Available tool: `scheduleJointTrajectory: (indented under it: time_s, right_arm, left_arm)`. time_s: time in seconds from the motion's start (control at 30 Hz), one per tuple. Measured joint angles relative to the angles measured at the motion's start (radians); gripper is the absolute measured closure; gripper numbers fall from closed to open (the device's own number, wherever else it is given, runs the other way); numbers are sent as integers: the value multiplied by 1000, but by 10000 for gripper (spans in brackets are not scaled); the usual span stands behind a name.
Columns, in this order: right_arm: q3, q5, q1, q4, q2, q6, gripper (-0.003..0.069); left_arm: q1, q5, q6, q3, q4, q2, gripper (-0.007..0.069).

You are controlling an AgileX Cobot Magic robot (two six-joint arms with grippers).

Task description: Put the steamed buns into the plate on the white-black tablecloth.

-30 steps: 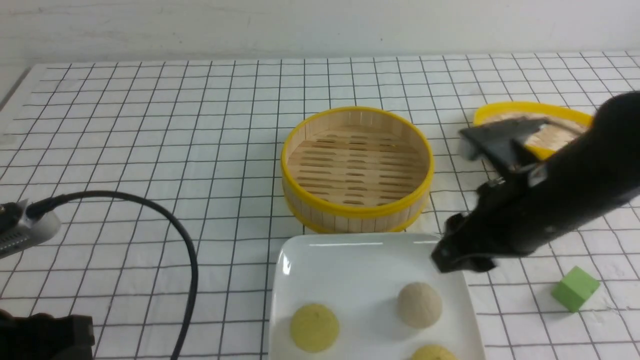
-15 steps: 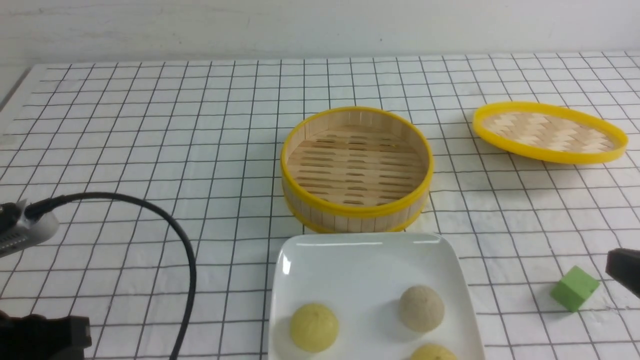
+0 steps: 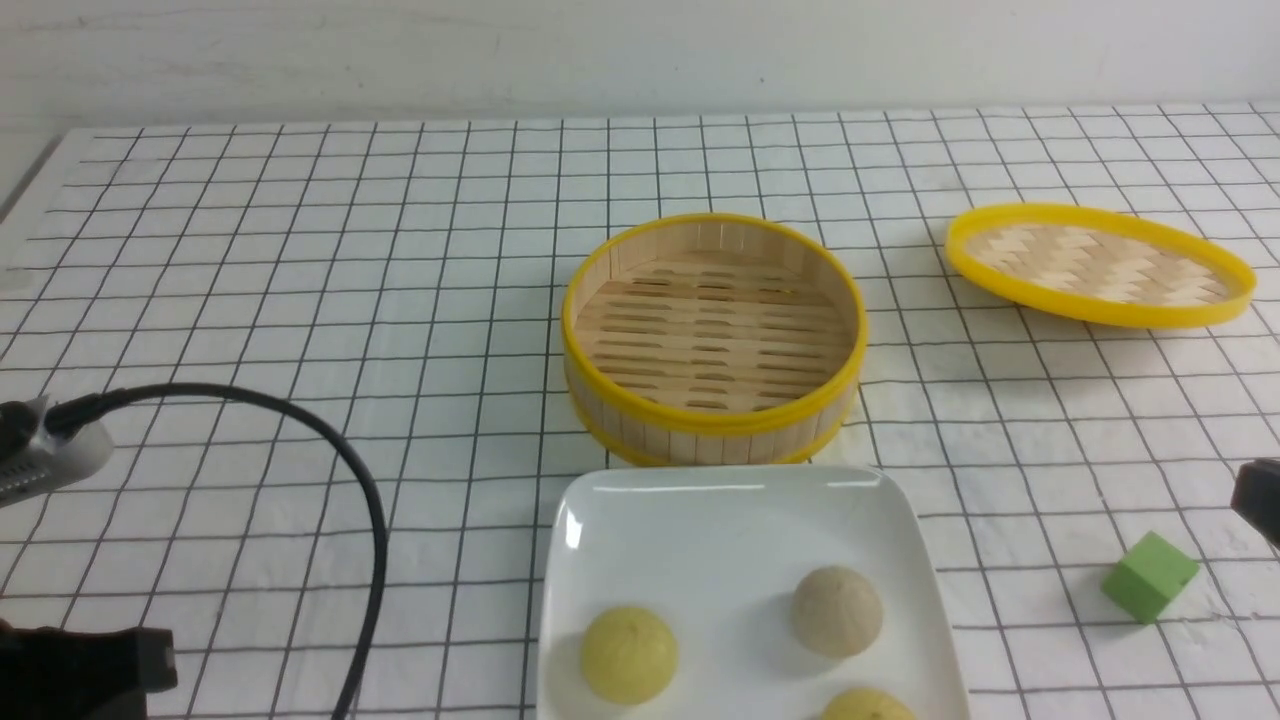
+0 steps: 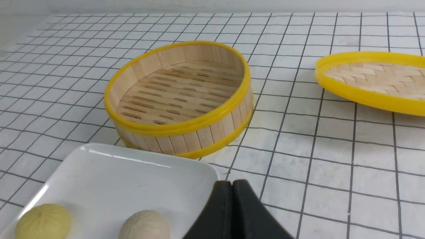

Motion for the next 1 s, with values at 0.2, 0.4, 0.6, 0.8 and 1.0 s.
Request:
scheduleJointTrajectory:
  time_s: [0.2,0.4,0.6,0.8,1.0]
  right_arm:
    - [1,0,0,5,0,0,659]
    - [43,-5,-1,-68,-49,0,655]
    - [178,-7,-27,-318,-223,-3,652]
    - [323,4,-120,-378,-492,-4,646]
    - [366,47,-197,-408,-546,-4,641]
  left_arm:
    - [0,-1,0,0,0,0,622]
    - [0,-3,0,0,9,0,622]
    - [0,-27,0,0,43,0,616]
    - [0,-99,0,0,91,0,612]
    - [0,-107,0,0,116,0,610]
